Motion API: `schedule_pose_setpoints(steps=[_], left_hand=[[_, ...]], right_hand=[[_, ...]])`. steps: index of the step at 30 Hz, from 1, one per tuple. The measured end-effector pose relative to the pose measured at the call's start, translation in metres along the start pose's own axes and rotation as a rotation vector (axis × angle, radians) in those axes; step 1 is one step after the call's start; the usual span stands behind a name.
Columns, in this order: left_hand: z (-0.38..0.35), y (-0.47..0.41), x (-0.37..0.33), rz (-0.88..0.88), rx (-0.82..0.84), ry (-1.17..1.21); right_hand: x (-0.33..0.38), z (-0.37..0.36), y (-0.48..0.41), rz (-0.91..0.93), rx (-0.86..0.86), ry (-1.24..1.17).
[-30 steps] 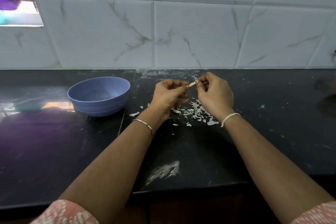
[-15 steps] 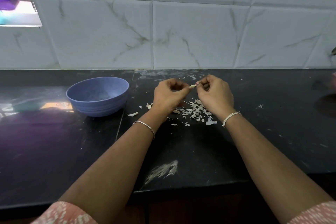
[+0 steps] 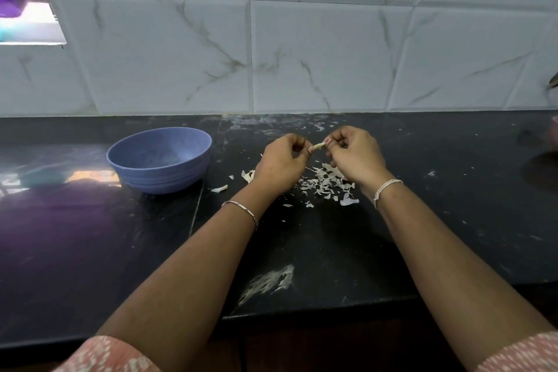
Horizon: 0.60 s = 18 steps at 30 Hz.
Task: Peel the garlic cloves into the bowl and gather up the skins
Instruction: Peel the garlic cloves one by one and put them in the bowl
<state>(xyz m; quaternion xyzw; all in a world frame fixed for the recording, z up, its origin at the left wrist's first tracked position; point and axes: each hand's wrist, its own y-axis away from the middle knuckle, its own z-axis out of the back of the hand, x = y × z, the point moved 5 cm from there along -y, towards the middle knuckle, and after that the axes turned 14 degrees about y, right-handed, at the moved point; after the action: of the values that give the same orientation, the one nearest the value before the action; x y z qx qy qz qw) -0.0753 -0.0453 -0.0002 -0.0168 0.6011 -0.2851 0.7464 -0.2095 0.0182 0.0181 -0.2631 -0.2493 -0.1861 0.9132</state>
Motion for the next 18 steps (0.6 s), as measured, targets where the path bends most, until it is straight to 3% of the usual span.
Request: schedule_pose_setpoints(steps=[9,15,18], left_hand=[[-0.001,0.004,-0.007,-0.001,0.024,-0.082],[0.003,0.012,-0.013,-0.067,0.023,-0.387],[0.002,0.015,-0.013,-0.092,0.064,-0.422]], right_hand=[[-0.004,-0.002,-0.002,-0.016,0.013,-0.096],[-0.013,0.001,-0.007,-0.071,-0.01,-0.181],[-0.018,0.003,-0.008,-0.111,0.03,-0.259]])
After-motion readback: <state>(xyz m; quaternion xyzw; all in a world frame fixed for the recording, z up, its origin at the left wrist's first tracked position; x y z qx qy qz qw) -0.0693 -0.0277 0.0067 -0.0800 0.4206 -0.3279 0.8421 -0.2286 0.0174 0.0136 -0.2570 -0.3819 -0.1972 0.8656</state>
